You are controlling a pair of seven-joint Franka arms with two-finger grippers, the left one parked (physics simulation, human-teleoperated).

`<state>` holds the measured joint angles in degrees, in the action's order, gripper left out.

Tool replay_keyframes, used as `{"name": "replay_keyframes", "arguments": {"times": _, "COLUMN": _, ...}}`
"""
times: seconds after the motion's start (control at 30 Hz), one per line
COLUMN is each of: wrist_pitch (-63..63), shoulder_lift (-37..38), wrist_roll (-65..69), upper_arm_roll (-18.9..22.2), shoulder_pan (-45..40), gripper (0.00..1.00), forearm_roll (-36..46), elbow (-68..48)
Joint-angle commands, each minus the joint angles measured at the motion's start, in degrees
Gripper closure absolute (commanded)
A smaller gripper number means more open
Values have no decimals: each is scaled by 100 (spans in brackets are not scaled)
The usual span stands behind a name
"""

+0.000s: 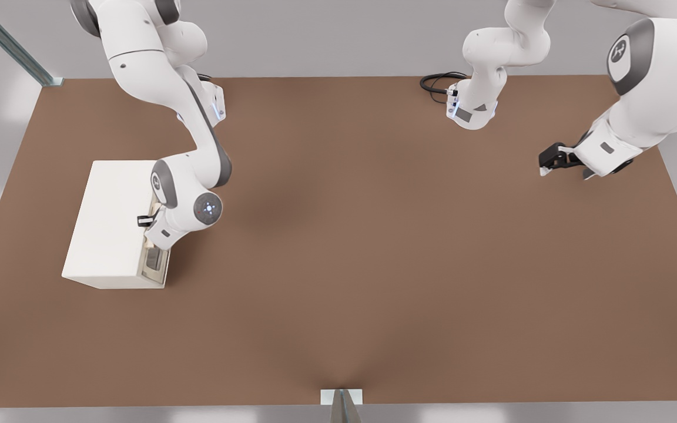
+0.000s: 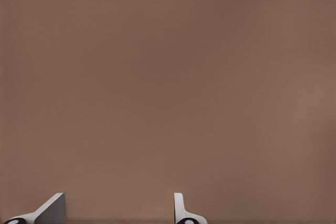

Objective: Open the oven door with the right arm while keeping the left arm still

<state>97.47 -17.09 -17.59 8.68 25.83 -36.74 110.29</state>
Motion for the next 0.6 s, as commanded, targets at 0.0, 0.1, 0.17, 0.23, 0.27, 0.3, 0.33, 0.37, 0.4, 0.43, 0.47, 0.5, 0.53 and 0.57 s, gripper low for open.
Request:
{"name": "replay_keyframes", "arguments": {"times": 0.0, "wrist_pitch": 115, "shoulder_lift": -14, "wrist_roll": -684, "upper_arm_roll": 2, "shoulder_pan": -16, "gripper": 79, "forearm_roll": 0, "elbow": 10}}
{"name": "replay_keyframes", "arguments": {"times": 0.1, "wrist_pitch": 115, "shoulder_lift": -22, "wrist_roll": -684, "upper_arm_roll": 2, "shoulder_pan": -51, "gripper": 79, "forearm_roll": -9, "elbow": 98}}
{"name": "replay_keyframes", "arguments": {"times": 0.17, "wrist_pitch": 115, "shoulder_lift": -22, "wrist_roll": -684, "upper_arm_roll": 2, "shoulder_pan": -51, "gripper": 79, "forearm_roll": -9, "elbow": 98}}
{"name": "replay_keyframes", "arguments": {"times": 0.23, "wrist_pitch": 115, "shoulder_lift": -22, "wrist_roll": -684, "upper_arm_roll": 2, "shoulder_pan": -60, "gripper": 79, "forearm_roll": -9, "elbow": 107}}
{"name": "replay_keyframes", "arguments": {"times": 0.27, "wrist_pitch": 123, "shoulder_lift": -49, "wrist_roll": -684, "upper_arm_roll": 2, "shoulder_pan": -78, "gripper": 79, "forearm_roll": -9, "elbow": 107}}
{"name": "replay_keyframes", "arguments": {"times": 0.3, "wrist_pitch": 141, "shoulder_lift": -49, "wrist_roll": -684, "upper_arm_roll": 2, "shoulder_pan": -78, "gripper": 79, "forearm_roll": -9, "elbow": 142}}
{"name": "replay_keyframes", "arguments": {"times": 0.33, "wrist_pitch": 185, "shoulder_lift": -49, "wrist_roll": -684, "upper_arm_roll": 2, "shoulder_pan": -95, "gripper": 79, "forearm_roll": -9, "elbow": 177}}
{"name": "replay_keyframes", "arguments": {"times": 0.37, "wrist_pitch": 220, "shoulder_lift": -58, "wrist_roll": -684, "upper_arm_roll": 2, "shoulder_pan": -122, "gripper": 79, "forearm_roll": -9, "elbow": 186}}
{"name": "replay_keyframes", "arguments": {"times": 0.4, "wrist_pitch": 220, "shoulder_lift": -58, "wrist_roll": -684, "upper_arm_roll": 2, "shoulder_pan": -122, "gripper": 79, "forearm_roll": -9, "elbow": 186}}
{"name": "replay_keyframes", "arguments": {"times": 0.43, "wrist_pitch": 238, "shoulder_lift": -75, "wrist_roll": -684, "upper_arm_roll": 2, "shoulder_pan": -122, "gripper": 79, "forearm_roll": -9, "elbow": 195}}
{"name": "replay_keyframes", "arguments": {"times": 0.47, "wrist_pitch": 238, "shoulder_lift": -84, "wrist_roll": -684, "upper_arm_roll": 2, "shoulder_pan": -122, "gripper": 79, "forearm_roll": -9, "elbow": 195}}
{"name": "replay_keyframes", "arguments": {"times": 0.5, "wrist_pitch": 238, "shoulder_lift": -84, "wrist_roll": -684, "upper_arm_roll": 2, "shoulder_pan": -122, "gripper": 79, "forearm_roll": -9, "elbow": 195}}
{"name": "replay_keyframes", "arguments": {"times": 0.53, "wrist_pitch": 238, "shoulder_lift": -93, "wrist_roll": -684, "upper_arm_roll": 2, "shoulder_pan": -122, "gripper": 79, "forearm_roll": -9, "elbow": 195}}
{"name": "replay_keyframes", "arguments": {"times": 0.57, "wrist_pitch": 238, "shoulder_lift": -93, "wrist_roll": -693, "upper_arm_roll": 2, "shoulder_pan": -122, "gripper": 79, "forearm_roll": 0, "elbow": 195}}
